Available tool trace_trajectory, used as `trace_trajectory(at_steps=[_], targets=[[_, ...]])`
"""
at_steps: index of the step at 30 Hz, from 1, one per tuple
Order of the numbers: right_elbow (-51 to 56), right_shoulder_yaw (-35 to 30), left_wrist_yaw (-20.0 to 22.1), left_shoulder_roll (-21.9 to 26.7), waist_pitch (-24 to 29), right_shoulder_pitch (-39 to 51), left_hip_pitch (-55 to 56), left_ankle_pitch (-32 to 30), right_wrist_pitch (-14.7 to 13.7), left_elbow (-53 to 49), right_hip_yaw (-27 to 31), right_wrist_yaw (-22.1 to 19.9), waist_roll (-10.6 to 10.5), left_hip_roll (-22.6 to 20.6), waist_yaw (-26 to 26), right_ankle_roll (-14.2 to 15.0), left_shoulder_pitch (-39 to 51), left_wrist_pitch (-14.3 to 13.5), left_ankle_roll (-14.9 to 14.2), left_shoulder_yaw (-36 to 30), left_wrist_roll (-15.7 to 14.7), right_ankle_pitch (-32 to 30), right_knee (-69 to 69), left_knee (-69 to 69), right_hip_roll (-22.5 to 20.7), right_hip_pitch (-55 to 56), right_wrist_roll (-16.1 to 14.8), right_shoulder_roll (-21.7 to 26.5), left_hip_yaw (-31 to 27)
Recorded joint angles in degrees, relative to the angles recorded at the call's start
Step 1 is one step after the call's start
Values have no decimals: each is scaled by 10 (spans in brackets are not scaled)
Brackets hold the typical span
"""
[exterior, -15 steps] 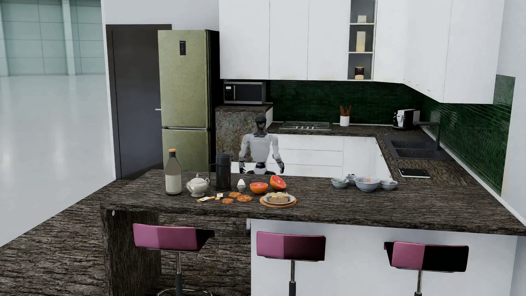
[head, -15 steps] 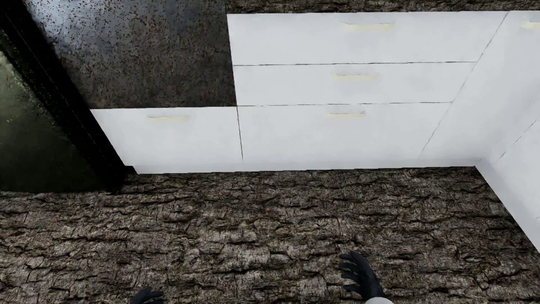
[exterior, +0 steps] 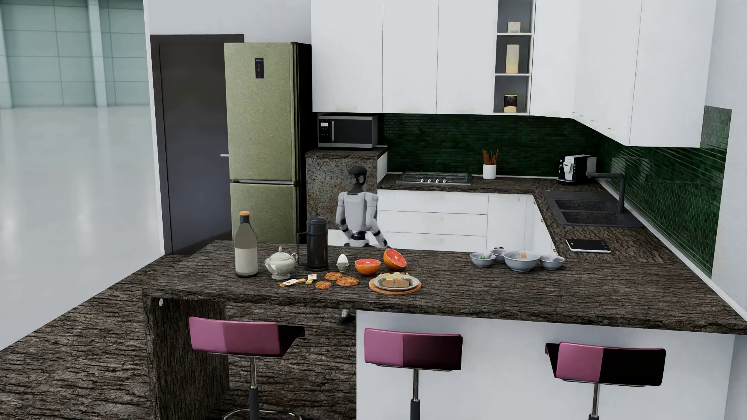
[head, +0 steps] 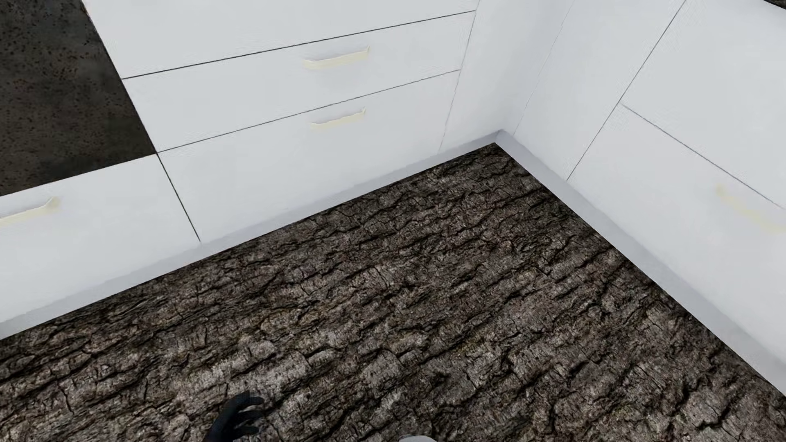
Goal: Face back
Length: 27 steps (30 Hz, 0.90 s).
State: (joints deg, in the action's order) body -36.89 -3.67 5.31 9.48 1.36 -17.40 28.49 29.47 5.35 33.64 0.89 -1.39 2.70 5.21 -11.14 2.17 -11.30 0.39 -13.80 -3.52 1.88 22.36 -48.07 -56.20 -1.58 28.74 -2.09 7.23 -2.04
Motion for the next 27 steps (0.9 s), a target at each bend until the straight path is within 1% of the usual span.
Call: trace_trajectory(at_steps=[1, 2, 3, 4, 5, 6, 7, 8, 9, 10, 11, 12, 13, 14, 16, 17, 18, 19, 20, 21, 23, 24, 25, 26, 27], targets=[[1, -5, -9, 22, 3, 11, -25, 5, -3, 12, 12, 1, -8, -3, -21, 4, -8, 3, 44, 6, -2, -5, 13, 27, -1, -13, -2, 6, 11], [-1, 8, -13, 31, 8, 34, -47, -1, -4, 9, 10, 6, -13, -2, -28, -53, -6, 21, 129, 2, -10, -3, 6, 49, 5, -13, -9, 12, 35], [4, 1, -16, 33, 4, 33, -54, 1, -8, 17, -5, 10, -9, -3, -27, -113, 10, 36, 155, -4, -16, 26, -46, 53, 20, 0, -13, 7, 55], [3, -3, -19, 19, 2, 24, -57, 5, -14, 10, -19, 18, -14, 6, -21, -124, 23, 44, 121, -2, -18, 66, -70, 47, 32, 1, -12, 16, 63], [5, 7, -21, 14, 1, 20, -65, 16, -13, 12, -17, 29, -7, 6, -18, -111, 31, 34, 101, -12, -17, 95, -54, 42, 44, -12, -7, 12, 72], [-2, -14, -25, 17, 5, 22, -46, -11, -8, -3, -3, 39, 2, 7, -13, 1, 30, 27, 122, -23, -15, 50, -46, -12, 49, -17, -6, 18, 77], [-19, -22, -29, -1, 14, 23, -8, -74, -5, -15, 7, 46, -3, 11, 2, 8, 39, 27, 141, -19, -13, 33, -41, -90, 38, -21, -11, 33, 65], [-28, -7, -37, -20, 6, 13, 30, -131, -3, -14, 21, 46, -18, -5, 19, 9, 39, 24, 154, -16, -12, 21, -26, -119, 27, -17, -16, 39, 33], [-34, 11, -50, -11, 0, 6, 33, -90, 2, -15, 33, 37, -35, -17, 21, 9, 24, 18, 161, -18, -7, 8, -2, -48, 14, -23, -20, 25, 4], [-16, 19, -63, 6, -2, -5, 29, -53, 3, -20, 43, 23, -53, -19, 15, 10, 1, 11, 163, -9, 0, -2, 17, 32, 0, -30, -22, 24, -13], [1, 28, -71, 33, -3, -9, 10, -94, 2, -1, 58, 5, -58, -8, 4, 16, -12, 2, 132, -2, 4, -5, 21, 78, -9, -33, -19, 15, -4], [-6, 17, -66, 42, -2, 6, -3, -97, 12, 12, 48, -12, -45, -6, -13, -4, -9, 6, 70, -4, 4, 0, 19, 92, 10, -33, -12, 10, 10], [-11, 9, -55, 29, 0, 23, -13, -96, 27, 0, 34, -20, -36, 1, -16, 17, 1, 19, 42, -7, 3, -10, 27, 97, 33, -35, -7, 11, 26], [-18, 11, -42, 16, 1, 39, -23, -96, 41, -16, 32, -17, -29, 5, -19, 20, 15, 28, 44, -20, 3, -20, 35, 104, 38, -38, -4, 10, 37], [-6, 13, -24, 7, -9, 36, -39, -95, 51, -21, 41, 3, -24, 19, -41, 16, 1, 13, 111, -15, -4, -27, 52, 121, 23, -45, -4, 11, 51], [-1, 10, -20, 16, -7, 43, -49, -89, 52, -14, 36, 13, -20, 33, -48, 15, -5, 5, 95, -14, -9, -33, 56, 122, 21, -46, -6, 15, 60], [-3, 7, -21, 3, -7, 41, -50, -87, 46, -16, 39, 23, -18, 32, -44, 15, 1, 10, 87, -14, -14, -39, 60, 119, 19, -42, -9, 25, 49], [-2, 15, -28, -3, -2, 36, -59, -81, 37, -15, 39, 30, -13, 31, -43, 15, 11, 13, 87, -21, -18, -44, 62, 125, 18, -39, -10, 22, 36], [-4, 24, -40, -2, 0, 32, -63, -76, 28, -25, 39, 37, -10, 34, -48, 14, 12, 13, 78, -22, -24, -51, 64, 128, 16, -32, -8, 12, 30], [-3, 14, -54, 1, 8, 18, -69, -71, 20, -21, 33, 37, -4, 40, -51, 12, 25, 11, 74, -24, -26, -52, 59, 123, 17, -31, -5, 1, 32], [-13, 14, -79, 2, 17, 12, -63, -74, 1, -23, 44, 32, -6, 49, -48, 10, 31, 6, 64, -31, -27, -59, 60, 96, 3, -27, -9, 10, 22], [-10, 9, -87, 0, 16, 9, -57, -80, -4, -35, 50, 26, -8, 52, -55, 10, 20, 12, 58, -24, -24, -66, 64, 85, -3, -23, -9, 10, 21], [-6, 12, -94, -1, 12, 6, -56, -84, -6, -40, 59, 19, -11, 50, -63, 10, 15, 18, 56, -23, -20, -74, 71, 85, -7, -18, -10, 4, 16], [-7, 2, -98, 0, 10, -1, -67, -81, -4, -29, 63, 14, -15, 48, -72, 11, 14, 22, 57, -30, -15, -83, 79, 100, -7, -17, -14, 5, 13], [-14, 21, -100, 1, 6, 0, -82, -66, 1, -24, 61, 10, -26, 50, -80, 12, 10, 27, 57, -32, -12, -93, 93, 132, -12, -14, -23, -2, 5]])
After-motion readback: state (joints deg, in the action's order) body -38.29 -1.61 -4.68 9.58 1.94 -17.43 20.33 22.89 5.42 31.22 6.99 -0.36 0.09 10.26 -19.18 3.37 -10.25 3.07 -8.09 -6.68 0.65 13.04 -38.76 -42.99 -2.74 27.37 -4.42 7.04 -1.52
